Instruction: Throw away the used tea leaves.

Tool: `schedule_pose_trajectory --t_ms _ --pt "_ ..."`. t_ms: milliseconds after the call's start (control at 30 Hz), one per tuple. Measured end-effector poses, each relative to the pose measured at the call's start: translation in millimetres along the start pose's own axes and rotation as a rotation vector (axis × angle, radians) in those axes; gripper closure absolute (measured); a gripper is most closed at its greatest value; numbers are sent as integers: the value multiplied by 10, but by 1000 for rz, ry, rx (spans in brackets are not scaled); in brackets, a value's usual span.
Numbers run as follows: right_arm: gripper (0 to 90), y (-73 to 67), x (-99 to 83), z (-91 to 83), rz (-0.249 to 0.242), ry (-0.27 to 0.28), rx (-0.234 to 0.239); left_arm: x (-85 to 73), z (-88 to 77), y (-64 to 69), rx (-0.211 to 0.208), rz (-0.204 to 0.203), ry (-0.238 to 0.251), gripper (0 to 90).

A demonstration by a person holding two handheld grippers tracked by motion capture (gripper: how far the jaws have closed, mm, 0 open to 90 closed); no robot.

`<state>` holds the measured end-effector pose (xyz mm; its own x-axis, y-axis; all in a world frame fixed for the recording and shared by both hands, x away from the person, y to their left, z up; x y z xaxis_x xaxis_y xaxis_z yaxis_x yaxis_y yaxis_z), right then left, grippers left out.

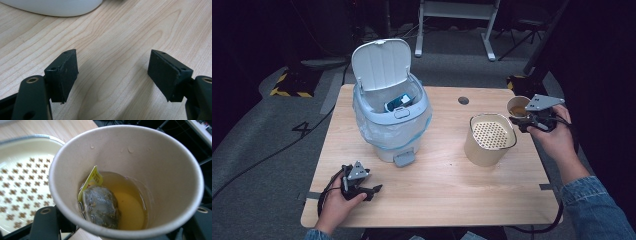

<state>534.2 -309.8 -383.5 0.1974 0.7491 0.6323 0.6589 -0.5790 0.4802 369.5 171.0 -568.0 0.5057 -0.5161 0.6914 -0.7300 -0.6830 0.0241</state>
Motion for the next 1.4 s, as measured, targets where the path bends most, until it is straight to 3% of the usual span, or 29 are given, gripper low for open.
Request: schedule_pose_trajectory --t_ms 467,567,733,933,1033,1200,1233,1400 --pt "315 32 0 51 -340 -122 -143 0 0 2 -1 -1 0 246" --pt "315 44 15 50 -456 -144 -187 0 0 1 0 0 0 246" --pt "316 31 34 62 -598 -177 -227 0 0 1 0 -1 0 246" --pt "316 -14 66 85 -708 -193 -266 0 0 1 0 0 0 246" --pt "316 -21 78 75 -797 -226 -309 0 0 1 0 0 0 246" --pt "316 -31 138 53 -878 -226 -362 -1 0 3 -1 0 -1 246" --pt "316 -24 149 44 -917 -242 -392 -2 0 3 -1 0 -1 246" --pt "314 -54 215 37 -1042 -262 -448 -1 0 3 -1 0 -1 246"
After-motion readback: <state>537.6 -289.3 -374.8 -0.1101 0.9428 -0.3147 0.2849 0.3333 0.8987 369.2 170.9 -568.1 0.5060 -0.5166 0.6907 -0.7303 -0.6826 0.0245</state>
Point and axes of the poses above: each handheld gripper's, and its own axes: z roughly forward along the jaws, x roughly out of its top, y roughly to its right, the point moved 9 cm from there along z, roughly forward along the jaws, and after that the axes turned 1 degree about -y, right-handed, at the moved point
